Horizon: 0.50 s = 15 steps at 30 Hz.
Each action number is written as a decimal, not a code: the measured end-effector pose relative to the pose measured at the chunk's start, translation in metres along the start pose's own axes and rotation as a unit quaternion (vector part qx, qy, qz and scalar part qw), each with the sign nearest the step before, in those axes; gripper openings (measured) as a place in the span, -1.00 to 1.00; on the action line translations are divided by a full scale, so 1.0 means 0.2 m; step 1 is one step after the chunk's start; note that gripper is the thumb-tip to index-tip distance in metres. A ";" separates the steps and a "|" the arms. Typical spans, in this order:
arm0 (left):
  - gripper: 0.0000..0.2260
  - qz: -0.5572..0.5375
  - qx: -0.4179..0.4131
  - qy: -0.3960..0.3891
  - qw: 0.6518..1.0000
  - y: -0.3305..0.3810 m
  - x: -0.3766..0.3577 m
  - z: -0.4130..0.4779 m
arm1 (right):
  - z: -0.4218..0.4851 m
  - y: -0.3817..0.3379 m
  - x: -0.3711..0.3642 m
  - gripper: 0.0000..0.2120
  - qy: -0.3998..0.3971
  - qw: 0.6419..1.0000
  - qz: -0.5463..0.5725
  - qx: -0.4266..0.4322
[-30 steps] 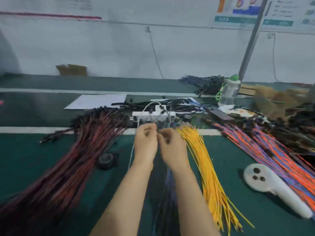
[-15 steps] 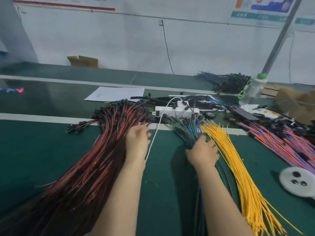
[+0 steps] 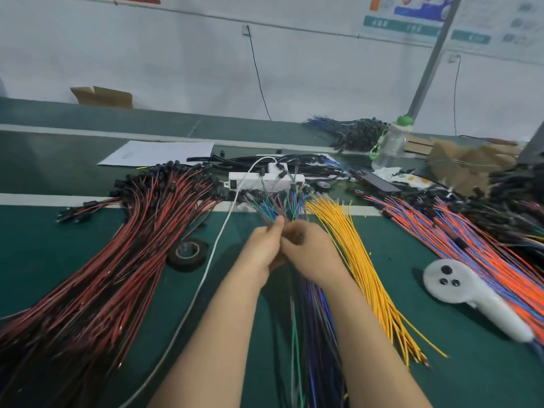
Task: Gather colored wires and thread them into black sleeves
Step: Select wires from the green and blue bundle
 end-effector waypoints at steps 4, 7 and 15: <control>-0.79 0.013 0.000 0.040 0.999 0.00 0.09 0.04 | 0.01 0.11 0.08 -0.79 0.048 0.996 -0.062 -0.032; -0.79 0.057 -0.003 0.025 0.998 -0.02 0.11 0.04 | 0.00 0.18 0.02 -0.61 0.021 0.989 -0.130 -0.067; -0.83 0.091 -0.034 -0.045 0.994 -0.02 0.03 0.02 | 0.03 0.19 -0.05 -0.73 -0.022 0.994 -0.062 -0.087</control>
Point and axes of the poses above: each hand's wrist, its own z-axis towards the middle knuckle, its own x-axis out of the back of the hand, y = z × x, the point moved 6 cm from there along z, towards the middle knuckle, and after that the axes turned 14 degrees about y, right-handed, at the moved point
